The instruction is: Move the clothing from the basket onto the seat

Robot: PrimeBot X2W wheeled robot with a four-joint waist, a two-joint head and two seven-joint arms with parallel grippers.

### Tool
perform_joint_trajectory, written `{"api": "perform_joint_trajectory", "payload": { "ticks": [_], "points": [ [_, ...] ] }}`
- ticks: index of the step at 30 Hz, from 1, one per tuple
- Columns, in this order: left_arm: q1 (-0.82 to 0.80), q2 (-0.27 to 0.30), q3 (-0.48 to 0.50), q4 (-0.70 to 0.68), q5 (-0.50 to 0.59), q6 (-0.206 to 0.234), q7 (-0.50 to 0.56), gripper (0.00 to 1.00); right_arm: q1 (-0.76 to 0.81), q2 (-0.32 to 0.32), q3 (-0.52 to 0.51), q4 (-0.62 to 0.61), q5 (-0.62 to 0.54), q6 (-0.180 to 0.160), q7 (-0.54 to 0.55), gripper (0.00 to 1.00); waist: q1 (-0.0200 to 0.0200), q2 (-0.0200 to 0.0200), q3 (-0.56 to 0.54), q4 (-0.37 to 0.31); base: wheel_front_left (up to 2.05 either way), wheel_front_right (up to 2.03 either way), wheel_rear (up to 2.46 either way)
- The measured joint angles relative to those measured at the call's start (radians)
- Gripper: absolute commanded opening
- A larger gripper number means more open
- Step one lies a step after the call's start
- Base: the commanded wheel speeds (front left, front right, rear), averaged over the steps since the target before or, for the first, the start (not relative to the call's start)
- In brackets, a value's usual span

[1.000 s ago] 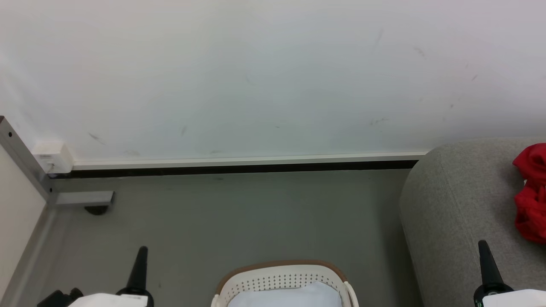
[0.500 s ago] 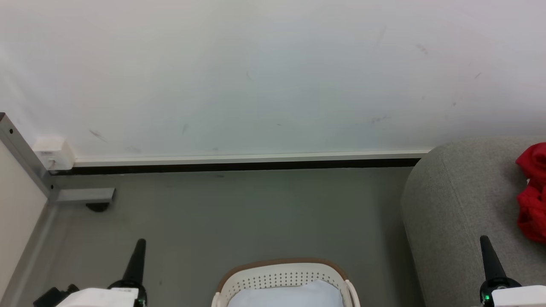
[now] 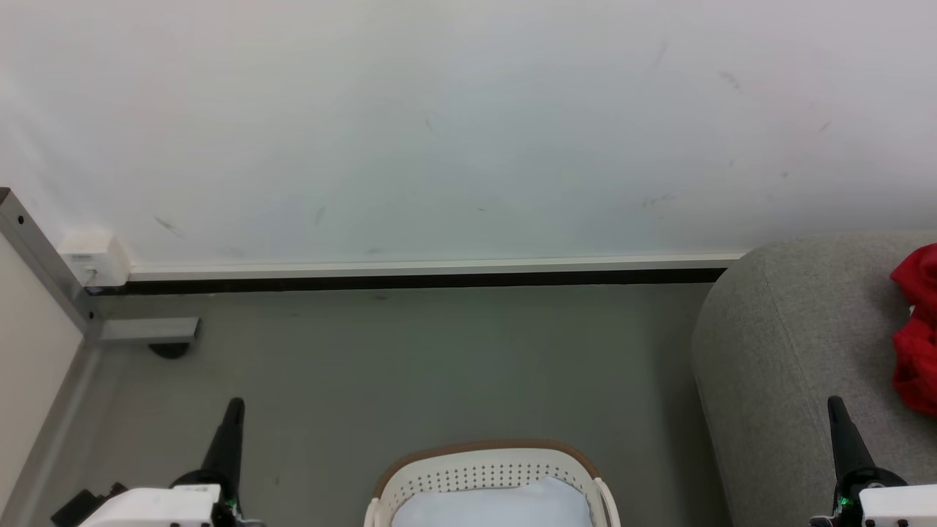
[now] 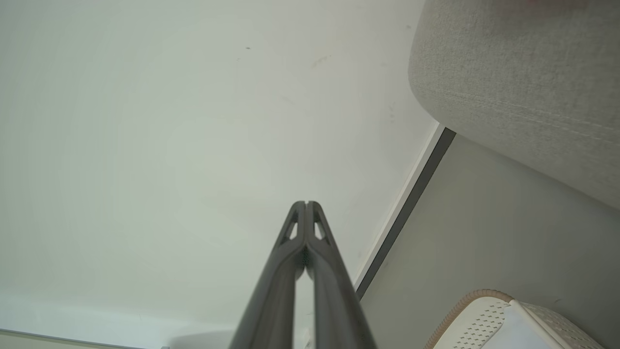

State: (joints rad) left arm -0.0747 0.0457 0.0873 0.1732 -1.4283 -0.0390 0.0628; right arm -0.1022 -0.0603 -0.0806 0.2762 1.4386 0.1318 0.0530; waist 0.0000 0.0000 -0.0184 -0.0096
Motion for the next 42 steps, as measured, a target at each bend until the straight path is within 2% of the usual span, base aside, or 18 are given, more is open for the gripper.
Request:
{"api": "perform_joint_trajectory", "payload": {
  "ticks": [26, 42],
  "points": [
    [-0.023, 0.001, 0.028, -0.018, -0.174, -0.003, 0.05, 0.0, -0.022, -0.012, -0.001, -0.014, 0.195, 0.0, 0.035, 0.0, 0.0, 0.0, 0.015, 0.009, 0.0, 0.0, 0.0],
    [-0.024, 0.001, 0.029, -0.018, -0.177, -0.004, 0.05, 0.0, -0.024, -0.023, 0.008, -0.015, 0.208, 0.0, 0.03, 0.0, 0.0, 0.0, 0.015, 0.009, 0.0, 0.0, 0.0]
  ]
}}
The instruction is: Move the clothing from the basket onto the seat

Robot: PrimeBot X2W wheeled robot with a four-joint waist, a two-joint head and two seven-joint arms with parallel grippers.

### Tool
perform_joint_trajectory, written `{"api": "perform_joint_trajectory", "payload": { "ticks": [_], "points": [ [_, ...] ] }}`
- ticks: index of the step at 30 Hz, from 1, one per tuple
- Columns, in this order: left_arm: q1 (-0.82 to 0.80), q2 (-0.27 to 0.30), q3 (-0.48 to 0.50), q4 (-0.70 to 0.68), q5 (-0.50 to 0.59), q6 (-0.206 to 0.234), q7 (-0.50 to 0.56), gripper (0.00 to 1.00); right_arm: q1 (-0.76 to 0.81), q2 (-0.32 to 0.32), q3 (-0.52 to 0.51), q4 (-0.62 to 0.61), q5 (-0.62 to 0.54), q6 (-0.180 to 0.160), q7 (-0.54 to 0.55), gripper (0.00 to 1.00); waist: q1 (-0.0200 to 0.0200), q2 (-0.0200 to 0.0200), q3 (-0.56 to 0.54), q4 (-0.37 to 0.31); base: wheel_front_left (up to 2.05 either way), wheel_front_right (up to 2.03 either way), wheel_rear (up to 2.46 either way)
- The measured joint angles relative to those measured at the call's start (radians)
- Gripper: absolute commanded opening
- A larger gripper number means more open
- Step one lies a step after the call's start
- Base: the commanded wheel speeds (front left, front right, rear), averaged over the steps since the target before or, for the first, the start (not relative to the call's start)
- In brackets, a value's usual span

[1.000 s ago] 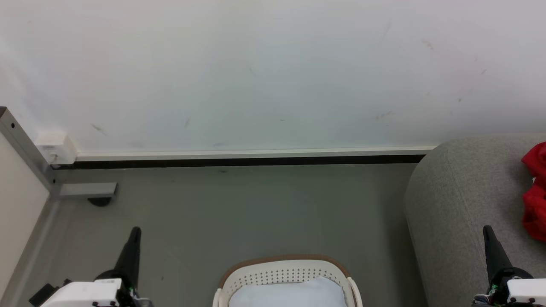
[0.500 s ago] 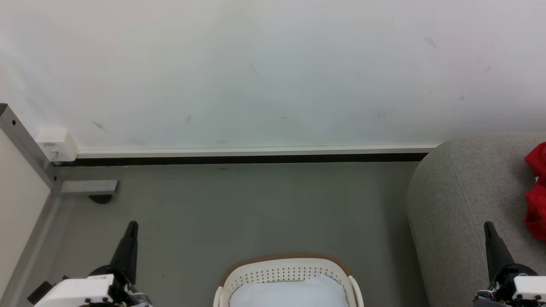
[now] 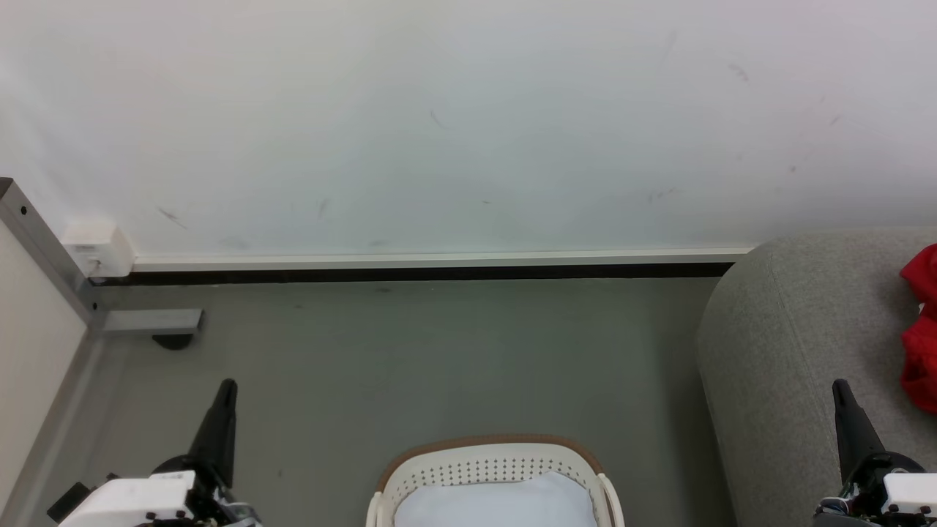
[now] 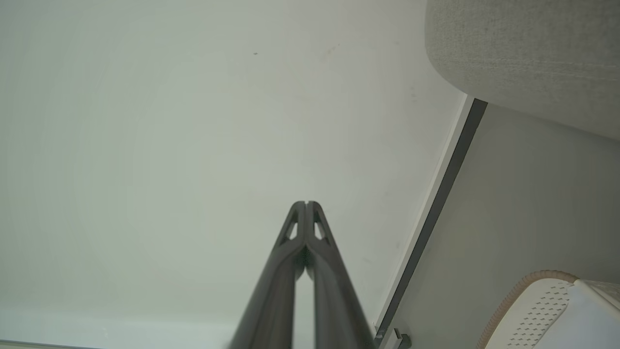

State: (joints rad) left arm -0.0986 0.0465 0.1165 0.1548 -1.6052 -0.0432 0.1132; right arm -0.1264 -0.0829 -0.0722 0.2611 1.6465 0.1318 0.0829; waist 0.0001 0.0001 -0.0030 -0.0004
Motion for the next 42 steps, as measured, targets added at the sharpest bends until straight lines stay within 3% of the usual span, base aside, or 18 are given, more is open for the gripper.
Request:
{"api": "perform_joint_trajectory", "payload": {
  "ticks": [42],
  "points": [
    [0.0, 0.0, 0.0, 0.0, 0.0, 0.0, 0.0, 0.0, 0.0, -0.024, 0.036, -0.002, 0.035, 0.0, -0.029, 0.0, 0.0, 0.0, 0.0, 0.0, 0.0, 0.0, 0.0]
  ]
}}
